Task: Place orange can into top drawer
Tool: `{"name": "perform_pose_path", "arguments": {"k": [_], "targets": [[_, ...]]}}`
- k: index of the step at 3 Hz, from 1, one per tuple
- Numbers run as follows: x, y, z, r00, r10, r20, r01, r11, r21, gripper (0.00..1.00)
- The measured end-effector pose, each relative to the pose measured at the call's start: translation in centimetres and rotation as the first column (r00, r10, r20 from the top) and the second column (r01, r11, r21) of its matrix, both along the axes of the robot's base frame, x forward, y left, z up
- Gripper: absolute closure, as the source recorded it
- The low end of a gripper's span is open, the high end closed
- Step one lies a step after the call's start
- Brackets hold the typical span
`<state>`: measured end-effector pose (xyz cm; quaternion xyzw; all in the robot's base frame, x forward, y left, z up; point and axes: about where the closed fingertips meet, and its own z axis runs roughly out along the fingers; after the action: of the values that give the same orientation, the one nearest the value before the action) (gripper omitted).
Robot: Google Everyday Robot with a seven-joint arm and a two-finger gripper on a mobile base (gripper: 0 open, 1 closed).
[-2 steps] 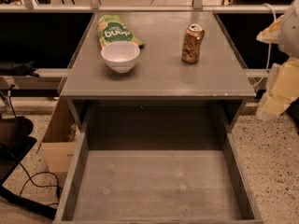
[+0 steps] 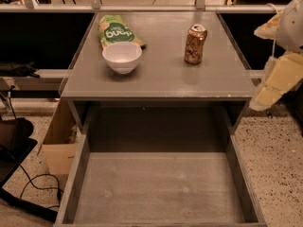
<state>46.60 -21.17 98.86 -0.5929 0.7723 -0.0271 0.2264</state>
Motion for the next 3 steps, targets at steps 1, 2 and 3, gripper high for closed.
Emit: {"name": "perform_pose_path", "arguments": {"k": [1, 2, 3], "targets": [[6.0, 0.1, -0.8, 0.9983, 0.010, 0.058, -0.020, 0.986, 0.168, 0.00], [12.4, -0.1, -1.7, 0.9924, 0.016, 0.122, -0.052, 0.951, 0.303, 0.00], [18.9, -0.2, -3.4, 0.9852, 0.004, 0.172, -0.081, 0.893, 0.443, 0.00]]}}
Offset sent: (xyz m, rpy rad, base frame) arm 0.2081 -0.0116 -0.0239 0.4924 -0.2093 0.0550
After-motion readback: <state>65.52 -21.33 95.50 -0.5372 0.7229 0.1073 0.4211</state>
